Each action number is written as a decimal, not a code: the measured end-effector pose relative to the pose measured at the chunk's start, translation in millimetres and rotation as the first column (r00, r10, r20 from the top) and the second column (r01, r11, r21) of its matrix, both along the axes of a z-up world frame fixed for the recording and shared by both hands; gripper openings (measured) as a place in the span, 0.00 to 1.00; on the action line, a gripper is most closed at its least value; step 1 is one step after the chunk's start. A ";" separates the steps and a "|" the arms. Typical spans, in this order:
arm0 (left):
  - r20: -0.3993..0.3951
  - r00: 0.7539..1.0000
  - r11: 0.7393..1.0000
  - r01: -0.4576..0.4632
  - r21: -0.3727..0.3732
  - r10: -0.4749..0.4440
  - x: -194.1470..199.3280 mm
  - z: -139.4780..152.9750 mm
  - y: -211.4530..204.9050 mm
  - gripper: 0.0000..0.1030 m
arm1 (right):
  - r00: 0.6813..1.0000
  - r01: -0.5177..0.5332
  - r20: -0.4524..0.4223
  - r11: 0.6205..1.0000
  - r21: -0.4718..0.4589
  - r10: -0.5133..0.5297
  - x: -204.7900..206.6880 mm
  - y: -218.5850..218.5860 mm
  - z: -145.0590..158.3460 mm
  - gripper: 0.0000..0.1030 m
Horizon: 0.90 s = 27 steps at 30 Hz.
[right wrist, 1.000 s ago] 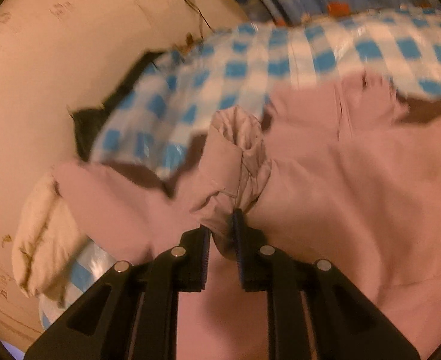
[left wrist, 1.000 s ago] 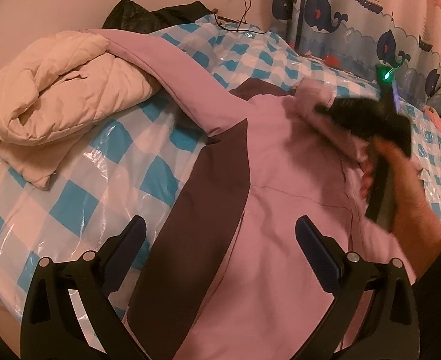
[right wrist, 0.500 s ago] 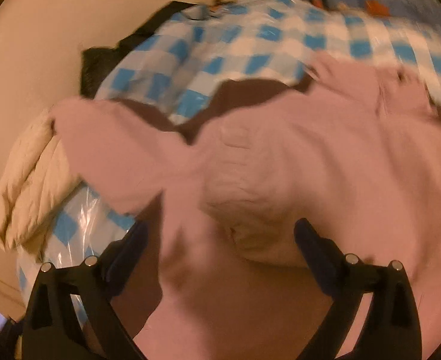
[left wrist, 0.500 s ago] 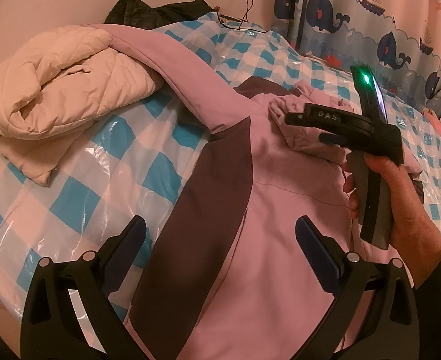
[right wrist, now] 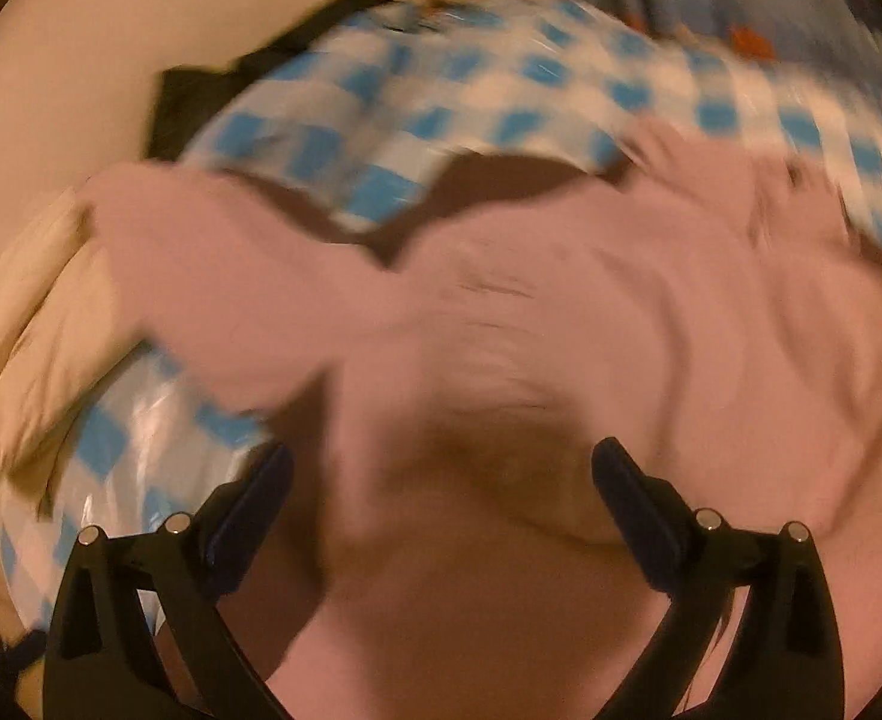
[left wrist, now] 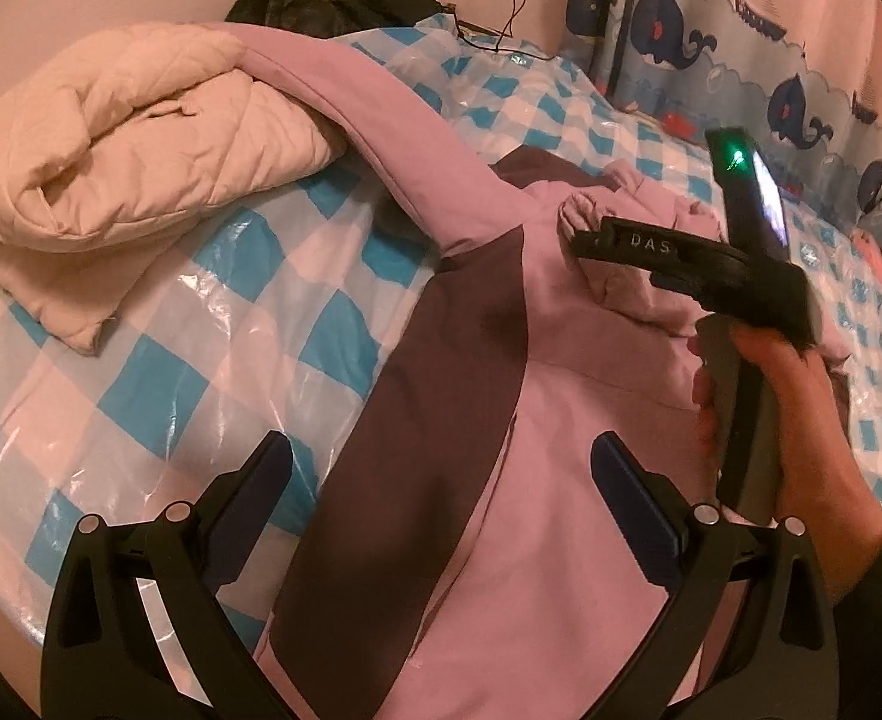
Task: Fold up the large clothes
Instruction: 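Lift the sleeve with the right tool and lay it across the jacket body, then move the left tool to the other sleeve cuff beside the beige quilt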
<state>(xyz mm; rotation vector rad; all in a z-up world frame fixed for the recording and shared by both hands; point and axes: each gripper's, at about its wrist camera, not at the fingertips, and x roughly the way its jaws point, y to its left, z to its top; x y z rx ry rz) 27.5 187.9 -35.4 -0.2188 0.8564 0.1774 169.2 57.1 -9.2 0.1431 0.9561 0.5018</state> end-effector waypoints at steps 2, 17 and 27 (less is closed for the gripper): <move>0.013 0.999 0.999 -0.035 0.013 0.035 2.1 0.0 9.4 0.93 | 0.998 -0.049 0.029 0.999 0.016 0.048 -22.7 6.2 13.6 0.93; 0.024 0.998 0.980 -0.059 -0.190 0.065 26.9 -37.6 33.7 0.93 | 0.987 -0.080 0.138 0.996 -0.048 0.086 -110.7 -8.6 57.5 0.93; -0.097 0.995 0.990 -0.004 -0.142 -0.010 43.8 -62.9 14.1 0.93 | 0.917 -0.206 0.289 0.947 -0.245 0.274 49.4 255.6 182.8 0.93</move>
